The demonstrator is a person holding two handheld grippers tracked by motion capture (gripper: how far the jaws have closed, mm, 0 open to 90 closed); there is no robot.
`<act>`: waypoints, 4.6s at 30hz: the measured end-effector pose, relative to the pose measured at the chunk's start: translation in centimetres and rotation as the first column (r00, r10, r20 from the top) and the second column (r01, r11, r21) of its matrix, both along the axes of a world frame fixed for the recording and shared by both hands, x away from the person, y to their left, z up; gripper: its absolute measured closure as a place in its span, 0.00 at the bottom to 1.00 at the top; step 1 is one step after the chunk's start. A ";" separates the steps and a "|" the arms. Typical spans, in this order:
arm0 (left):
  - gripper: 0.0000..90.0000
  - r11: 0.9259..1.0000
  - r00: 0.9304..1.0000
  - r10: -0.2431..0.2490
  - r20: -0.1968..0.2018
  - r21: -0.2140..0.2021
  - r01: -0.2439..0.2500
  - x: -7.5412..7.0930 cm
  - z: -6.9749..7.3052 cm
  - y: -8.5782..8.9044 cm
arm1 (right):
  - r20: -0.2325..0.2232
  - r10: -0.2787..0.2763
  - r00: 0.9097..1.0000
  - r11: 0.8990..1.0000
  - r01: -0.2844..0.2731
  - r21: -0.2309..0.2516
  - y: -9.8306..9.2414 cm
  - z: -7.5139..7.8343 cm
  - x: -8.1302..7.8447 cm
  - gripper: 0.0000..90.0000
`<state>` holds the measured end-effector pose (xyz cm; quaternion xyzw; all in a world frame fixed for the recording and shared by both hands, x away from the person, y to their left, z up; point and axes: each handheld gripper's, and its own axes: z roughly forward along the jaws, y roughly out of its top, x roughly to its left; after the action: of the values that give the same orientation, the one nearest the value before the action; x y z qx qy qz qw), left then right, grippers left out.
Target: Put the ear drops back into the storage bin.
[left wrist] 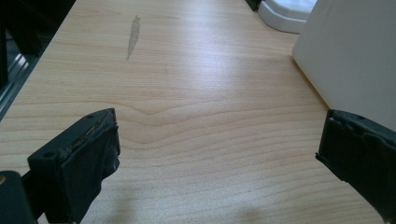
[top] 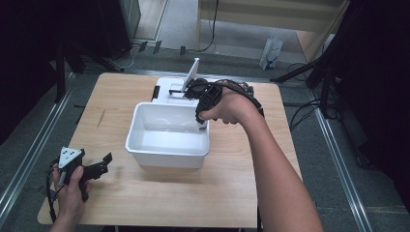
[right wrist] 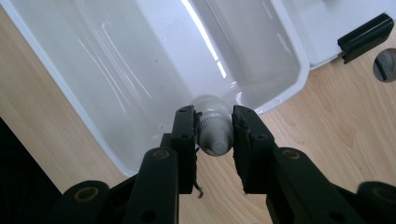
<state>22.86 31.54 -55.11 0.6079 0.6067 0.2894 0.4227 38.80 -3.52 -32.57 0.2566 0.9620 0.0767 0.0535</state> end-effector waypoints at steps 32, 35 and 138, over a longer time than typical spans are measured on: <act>0.00 1.000 1.000 -0.001 0.003 -0.003 0.001 0.0 0.0 0.0 | 0.001 0.153 0.988 0.988 -0.153 -0.033 0.1 -7.6 0.1 0.80; 0.00 1.000 1.000 -0.001 0.003 -0.003 0.001 0.1 0.0 -0.1 | 0.008 0.165 0.986 0.986 -0.164 -0.036 0.1 -8.0 0.3 0.80; 0.00 1.000 1.000 -0.014 -0.015 0.007 0.014 0.1 0.0 -0.3 | 0.157 -0.199 0.967 0.980 0.201 0.002 -15.2 -10.1 -3.9 0.00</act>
<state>22.97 31.27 -55.13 0.6158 0.6045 0.2842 0.4178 34.88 -18.76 -42.72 0.3452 0.9245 0.0840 0.1379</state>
